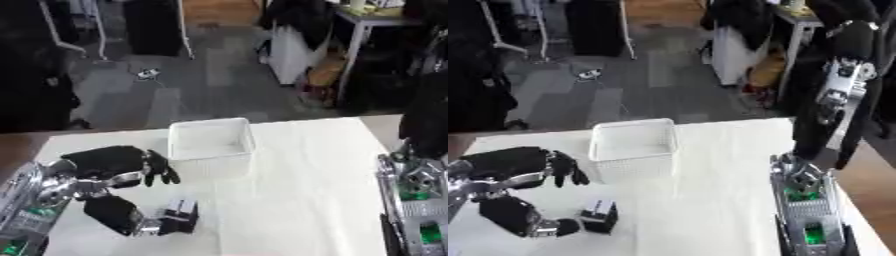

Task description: Pick up objects on the table and place them in the box.

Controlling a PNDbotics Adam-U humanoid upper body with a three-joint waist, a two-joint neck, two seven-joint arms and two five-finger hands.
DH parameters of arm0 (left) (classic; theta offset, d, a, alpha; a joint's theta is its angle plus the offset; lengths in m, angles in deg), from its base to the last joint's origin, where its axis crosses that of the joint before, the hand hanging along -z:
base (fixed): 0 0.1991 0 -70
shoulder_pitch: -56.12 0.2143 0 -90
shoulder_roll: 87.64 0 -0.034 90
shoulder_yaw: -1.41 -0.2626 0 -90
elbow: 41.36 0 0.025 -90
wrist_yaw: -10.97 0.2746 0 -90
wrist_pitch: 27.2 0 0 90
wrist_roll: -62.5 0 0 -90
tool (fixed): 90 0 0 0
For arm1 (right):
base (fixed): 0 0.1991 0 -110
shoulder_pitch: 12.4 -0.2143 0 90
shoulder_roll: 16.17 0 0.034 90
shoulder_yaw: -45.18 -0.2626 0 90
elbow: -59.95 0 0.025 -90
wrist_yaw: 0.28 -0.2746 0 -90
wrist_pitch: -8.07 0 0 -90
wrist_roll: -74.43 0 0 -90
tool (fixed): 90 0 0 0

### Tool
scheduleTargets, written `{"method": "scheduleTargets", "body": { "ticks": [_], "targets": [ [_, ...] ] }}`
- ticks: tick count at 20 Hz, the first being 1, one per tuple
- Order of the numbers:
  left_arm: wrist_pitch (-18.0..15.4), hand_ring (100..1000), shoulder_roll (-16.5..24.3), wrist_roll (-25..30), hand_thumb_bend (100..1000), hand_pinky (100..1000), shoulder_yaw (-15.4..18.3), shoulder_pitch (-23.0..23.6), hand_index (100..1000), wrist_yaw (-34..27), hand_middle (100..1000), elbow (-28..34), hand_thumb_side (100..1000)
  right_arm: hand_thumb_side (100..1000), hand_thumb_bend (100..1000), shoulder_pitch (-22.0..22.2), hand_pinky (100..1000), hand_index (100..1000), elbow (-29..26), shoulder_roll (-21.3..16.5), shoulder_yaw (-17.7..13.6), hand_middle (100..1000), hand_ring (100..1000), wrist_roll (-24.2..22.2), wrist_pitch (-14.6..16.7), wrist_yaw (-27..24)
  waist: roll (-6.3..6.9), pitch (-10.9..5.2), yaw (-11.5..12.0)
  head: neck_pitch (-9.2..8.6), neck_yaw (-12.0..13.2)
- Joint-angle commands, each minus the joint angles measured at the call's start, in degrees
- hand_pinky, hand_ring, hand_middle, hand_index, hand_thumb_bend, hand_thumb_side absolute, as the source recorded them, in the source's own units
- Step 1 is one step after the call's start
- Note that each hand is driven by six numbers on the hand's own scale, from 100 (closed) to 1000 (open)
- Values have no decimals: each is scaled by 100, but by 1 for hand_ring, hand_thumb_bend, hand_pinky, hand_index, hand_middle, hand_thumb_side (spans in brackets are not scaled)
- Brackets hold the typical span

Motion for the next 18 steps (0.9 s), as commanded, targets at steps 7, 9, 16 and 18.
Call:
{"method": "scheduleTargets", "body": {
  "ticks": [7, 9, 16, 18],
  "targets": [
    [-122, 641, 147, 311, 418, 434, -35, -170, 841, 158, 703, -238, 850, 1000, 107, -123, 835, 821, -52, -31, 11, 730, 737, -18, 3, -16, 22, -63, -26, 10, 69],
    [-154, 641, 144, 312, 416, 436, -58, -189, 843, 193, 706, -296, 843, 1000, 107, -123, 835, 821, -54, -29, 12, 730, 737, -20, 4, -17, 22, -61, -31, 17, 76],
    [-360, 642, 94, 268, 418, 441, -180, -286, 848, 171, 719, -466, 817, 1000, 107, -126, 835, 821, -58, -22, 17, 729, 737, -25, 7, -21, 22, -59, -46, 11, 96],
    [-423, 639, 89, 225, 408, 438, -226, -321, 845, 206, 716, -501, 806, 1000, 107, -126, 835, 821, -62, -17, 21, 729, 737, -27, 8, -22, 25, -59, -53, 13, 107]
  ]
}}
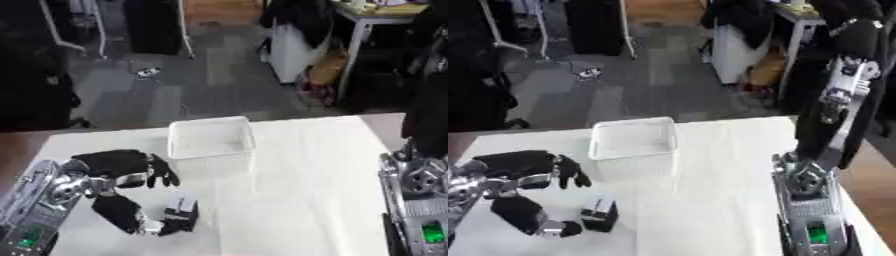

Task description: Pick up objects on the table and place them in the box.

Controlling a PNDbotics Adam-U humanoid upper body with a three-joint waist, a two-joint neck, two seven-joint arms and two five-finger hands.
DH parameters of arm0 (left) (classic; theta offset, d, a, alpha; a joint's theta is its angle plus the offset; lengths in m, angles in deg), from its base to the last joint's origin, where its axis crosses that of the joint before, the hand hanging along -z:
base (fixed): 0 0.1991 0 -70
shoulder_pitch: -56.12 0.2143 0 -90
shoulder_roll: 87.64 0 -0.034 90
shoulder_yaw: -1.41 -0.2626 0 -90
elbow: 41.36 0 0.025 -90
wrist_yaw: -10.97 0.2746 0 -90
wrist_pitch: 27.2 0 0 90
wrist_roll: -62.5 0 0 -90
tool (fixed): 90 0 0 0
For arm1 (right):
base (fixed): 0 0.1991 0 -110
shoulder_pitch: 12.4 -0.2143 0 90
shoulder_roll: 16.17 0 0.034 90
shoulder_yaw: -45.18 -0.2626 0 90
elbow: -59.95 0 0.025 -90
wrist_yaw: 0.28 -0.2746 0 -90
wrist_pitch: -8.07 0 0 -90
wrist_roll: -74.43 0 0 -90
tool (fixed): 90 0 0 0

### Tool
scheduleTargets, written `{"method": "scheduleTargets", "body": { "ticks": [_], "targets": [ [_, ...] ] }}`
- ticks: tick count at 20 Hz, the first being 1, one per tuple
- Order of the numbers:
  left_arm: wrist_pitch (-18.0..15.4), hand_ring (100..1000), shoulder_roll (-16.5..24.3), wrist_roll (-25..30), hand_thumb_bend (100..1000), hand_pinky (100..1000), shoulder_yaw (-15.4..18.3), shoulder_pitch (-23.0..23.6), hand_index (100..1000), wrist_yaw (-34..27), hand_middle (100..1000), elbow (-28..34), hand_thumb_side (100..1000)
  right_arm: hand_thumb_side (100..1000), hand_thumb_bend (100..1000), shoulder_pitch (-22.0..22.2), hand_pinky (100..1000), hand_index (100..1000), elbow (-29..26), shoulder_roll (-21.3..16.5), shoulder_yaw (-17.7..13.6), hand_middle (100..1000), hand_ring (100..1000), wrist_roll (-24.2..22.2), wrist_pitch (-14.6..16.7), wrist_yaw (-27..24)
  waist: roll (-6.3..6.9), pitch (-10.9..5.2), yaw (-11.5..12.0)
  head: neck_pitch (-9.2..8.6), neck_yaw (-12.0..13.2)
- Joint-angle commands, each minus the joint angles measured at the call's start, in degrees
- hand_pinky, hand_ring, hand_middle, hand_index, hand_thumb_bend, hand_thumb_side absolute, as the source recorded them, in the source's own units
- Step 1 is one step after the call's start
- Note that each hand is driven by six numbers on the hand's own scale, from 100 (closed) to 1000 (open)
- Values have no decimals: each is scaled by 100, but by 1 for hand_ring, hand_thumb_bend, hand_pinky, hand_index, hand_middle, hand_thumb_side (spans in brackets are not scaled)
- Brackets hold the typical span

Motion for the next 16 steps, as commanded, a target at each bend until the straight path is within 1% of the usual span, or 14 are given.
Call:
{"method": "scheduleTargets", "body": {
  "ticks": [1, 5, 13, 16],
  "targets": [
    [-363, 636, 93, 180, 407, 434, -39, -133, 845, 40, 715, -6, 802, 1000, 107, -126, 835, 821, -63, -16, 20, 729, 737, -19, 14, -20, 14, -58, -11, -11, 64],
    [-475, 634, 91, 99, 391, 438, -137, -177, 841, 127, 723, -120, 792, 1000, 107, -127, 836, 821, -72, -6, 26, 729, 737, -24, 17, -25, 19, -55, -24, -5, 71],
    [-647, 657, 114, 92, 365, 528, -260, -297, 834, 469, 767, -212, 791, 1000, 107, -126, 835, 821, -80, 3, 35, 729, 737, -33, 17, -33, 25, -55, -44, 18, 104],
    [-710, 659, 117, 73, 365, 530, -293, -325, 829, 618, 777, -249, 793, 1000, 107, -124, 836, 821, -82, 2, 35, 729, 737, -34, 17, -33, 28, -57, -44, 42, 156]
  ]
}}
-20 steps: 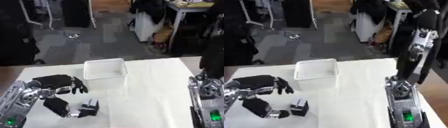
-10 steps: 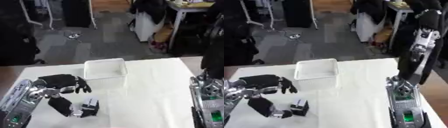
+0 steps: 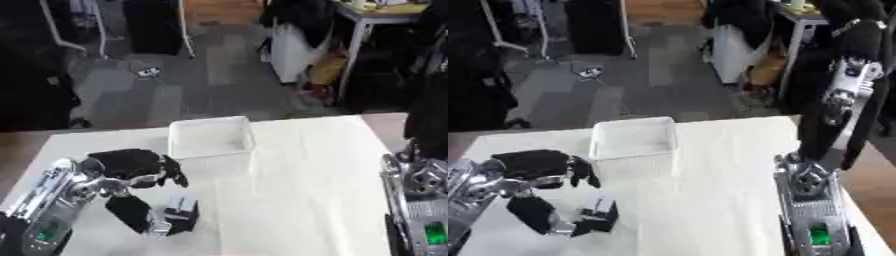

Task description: Pick up objects on the table and place them in the box.

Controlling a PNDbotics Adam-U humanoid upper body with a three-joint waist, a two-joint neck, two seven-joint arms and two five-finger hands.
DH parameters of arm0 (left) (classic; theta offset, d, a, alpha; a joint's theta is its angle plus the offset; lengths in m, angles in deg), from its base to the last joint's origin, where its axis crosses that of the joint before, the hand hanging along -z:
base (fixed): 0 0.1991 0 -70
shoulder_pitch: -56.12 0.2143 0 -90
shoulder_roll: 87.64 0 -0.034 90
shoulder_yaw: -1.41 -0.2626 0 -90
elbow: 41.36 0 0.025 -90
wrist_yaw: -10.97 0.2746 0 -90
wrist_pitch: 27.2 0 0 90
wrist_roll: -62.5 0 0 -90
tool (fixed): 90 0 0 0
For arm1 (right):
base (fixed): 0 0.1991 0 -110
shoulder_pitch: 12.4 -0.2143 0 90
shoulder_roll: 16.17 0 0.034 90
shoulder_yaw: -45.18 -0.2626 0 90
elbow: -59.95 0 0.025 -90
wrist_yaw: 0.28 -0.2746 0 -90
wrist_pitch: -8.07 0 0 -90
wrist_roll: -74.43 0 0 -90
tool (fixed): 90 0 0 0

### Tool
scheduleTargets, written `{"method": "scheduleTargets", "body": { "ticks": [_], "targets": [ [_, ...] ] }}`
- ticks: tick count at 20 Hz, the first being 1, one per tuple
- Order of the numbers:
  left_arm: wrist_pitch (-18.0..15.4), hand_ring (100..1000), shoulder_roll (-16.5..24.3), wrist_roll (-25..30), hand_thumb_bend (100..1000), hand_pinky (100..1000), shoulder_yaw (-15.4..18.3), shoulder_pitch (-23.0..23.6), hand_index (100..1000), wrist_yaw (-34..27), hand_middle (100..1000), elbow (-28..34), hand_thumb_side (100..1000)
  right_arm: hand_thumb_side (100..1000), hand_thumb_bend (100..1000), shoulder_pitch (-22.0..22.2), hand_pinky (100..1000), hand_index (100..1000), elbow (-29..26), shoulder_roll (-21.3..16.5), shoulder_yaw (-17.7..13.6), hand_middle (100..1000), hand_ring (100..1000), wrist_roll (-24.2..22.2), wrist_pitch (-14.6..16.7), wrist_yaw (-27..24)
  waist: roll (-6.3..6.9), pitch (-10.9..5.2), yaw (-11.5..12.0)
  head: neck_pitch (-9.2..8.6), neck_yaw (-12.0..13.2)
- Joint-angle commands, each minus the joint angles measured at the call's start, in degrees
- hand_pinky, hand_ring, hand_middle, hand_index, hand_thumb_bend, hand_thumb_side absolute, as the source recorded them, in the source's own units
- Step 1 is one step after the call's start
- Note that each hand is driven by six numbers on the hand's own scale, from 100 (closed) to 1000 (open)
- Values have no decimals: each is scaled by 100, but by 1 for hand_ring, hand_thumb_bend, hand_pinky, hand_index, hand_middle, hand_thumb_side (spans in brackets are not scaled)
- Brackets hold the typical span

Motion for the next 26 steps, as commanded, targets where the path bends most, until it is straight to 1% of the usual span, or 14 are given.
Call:
{"method": "scheduleTargets", "body": {
  "ticks": [1, 11, 18, 19, 21, 26],
  "targets": [
    [-451, 658, 110, 340, 365, 529, -10, -136, 829, 161, 776, 9, 791, 1000, 107, -124, 835, 822, -82, -1, 2, 729, 737, -13, -2, -13, 17, -56, -6, 20, 87],
    [-620, 651, 40, 260, 369, 526, -131, -143, 824, 357, 778, -184, 786, 1000, 107, -126, 836, 821, -86, 7, 4, 729, 737, -16, 0, -13, 17, -52, -19, 30, 98],
    [-644, 643, 36, 188, 363, 522, -146, -132, 821, 522, 778, -240, 778, 1000, 107, -122, 835, 821, -92, 15, 7, 729, 737, -17, -1, -15, 16, -50, -27, 38, 102],
    [-652, 648, 41, 190, 380, 529, -149, -130, 823, 551, 786, -255, 783, 1000, 107, -122, 835, 822, -93, 17, 8, 729, 737, -18, -1, -16, 17, -49, -29, 38, 104],
    [-675, 649, 42, 192, 381, 529, -145, -130, 822, 604, 788, -283, 784, 1000, 107, -121, 835, 822, -96, 21, 9, 729, 737, -21, 0, -17, 17, -47, -35, 39, 110],
    [-701, 643, 50, 59, 376, 524, -134, -152, 820, 768, 788, -343, 778, 1000, 108, -116, 835, 822, -98, 26, 12, 729, 737, -27, -1, -24, 18, -43, -45, 41, 120]
  ]
}}
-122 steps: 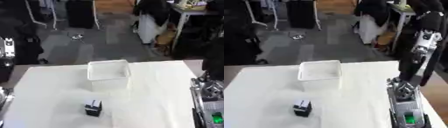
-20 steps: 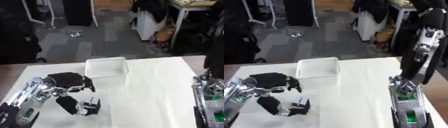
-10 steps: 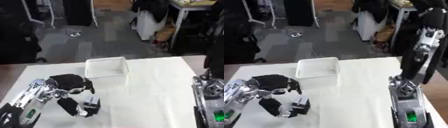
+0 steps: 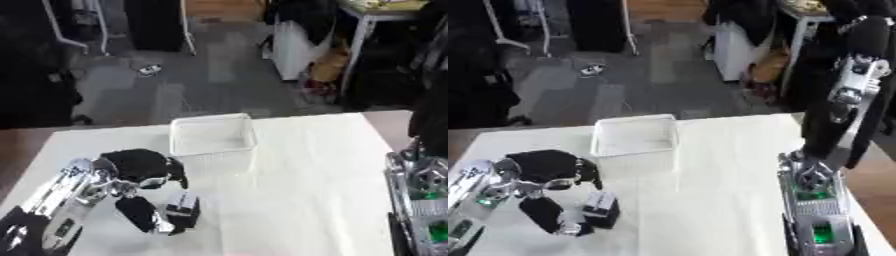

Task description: Pick up objects on the table and place them in the box.

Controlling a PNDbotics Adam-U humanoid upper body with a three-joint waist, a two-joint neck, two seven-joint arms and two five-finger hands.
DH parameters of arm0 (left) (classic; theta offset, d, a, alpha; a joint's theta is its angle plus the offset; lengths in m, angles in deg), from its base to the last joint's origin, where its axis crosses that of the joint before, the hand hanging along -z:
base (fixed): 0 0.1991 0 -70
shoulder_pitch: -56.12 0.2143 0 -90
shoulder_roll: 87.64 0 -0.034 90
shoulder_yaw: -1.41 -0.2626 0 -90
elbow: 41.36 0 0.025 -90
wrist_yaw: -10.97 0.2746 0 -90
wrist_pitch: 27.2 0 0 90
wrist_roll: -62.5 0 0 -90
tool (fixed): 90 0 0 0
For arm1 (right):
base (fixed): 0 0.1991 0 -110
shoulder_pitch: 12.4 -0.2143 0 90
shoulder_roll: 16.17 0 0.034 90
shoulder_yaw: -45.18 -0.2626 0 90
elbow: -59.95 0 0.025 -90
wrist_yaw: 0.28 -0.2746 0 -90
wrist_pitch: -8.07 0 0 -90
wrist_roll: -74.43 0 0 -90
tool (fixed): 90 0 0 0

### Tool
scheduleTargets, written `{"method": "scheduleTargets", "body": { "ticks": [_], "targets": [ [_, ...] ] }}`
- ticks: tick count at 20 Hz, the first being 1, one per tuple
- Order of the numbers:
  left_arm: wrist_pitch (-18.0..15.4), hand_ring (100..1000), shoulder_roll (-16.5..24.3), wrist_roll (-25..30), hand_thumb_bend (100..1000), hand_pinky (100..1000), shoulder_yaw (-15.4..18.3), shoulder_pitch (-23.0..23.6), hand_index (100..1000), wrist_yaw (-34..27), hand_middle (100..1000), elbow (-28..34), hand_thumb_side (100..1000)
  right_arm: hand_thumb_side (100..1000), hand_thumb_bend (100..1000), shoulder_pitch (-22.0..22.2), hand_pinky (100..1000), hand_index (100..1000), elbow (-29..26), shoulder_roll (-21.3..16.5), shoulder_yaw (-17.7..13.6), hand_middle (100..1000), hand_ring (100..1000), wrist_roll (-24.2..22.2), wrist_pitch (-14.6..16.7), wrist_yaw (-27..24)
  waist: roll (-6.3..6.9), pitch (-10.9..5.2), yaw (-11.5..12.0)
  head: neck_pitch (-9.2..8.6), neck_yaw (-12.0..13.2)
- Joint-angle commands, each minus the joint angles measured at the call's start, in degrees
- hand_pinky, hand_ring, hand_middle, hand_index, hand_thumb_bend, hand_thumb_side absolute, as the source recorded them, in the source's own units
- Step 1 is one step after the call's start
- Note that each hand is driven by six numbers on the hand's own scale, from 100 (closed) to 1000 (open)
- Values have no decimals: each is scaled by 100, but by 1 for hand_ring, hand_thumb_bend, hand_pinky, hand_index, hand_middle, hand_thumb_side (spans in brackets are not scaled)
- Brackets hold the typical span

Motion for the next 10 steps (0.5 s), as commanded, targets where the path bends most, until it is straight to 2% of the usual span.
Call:
{"method": "scheduleTargets", "body": {
  "ticks": [1, 10],
  "targets": [
    [-426, 644, 63, 320, 383, 526, 32, -150, 840, 116, 793, 5, 776, 1000, 108, -115, 835, 822, -94, 18, 12, 729, 737, -27, 0, -16, 13, -44, -11, 10, 46],
    [-542, 638, 84, 85, 391, 521, 46, -177, 842, 424, 803, -115, 739, 1000, 108, -117, 835, 822, -98, 23, 12, 729, 737, -30, -1, -17, 15, -44, -16, 13, 39]
  ]
}}
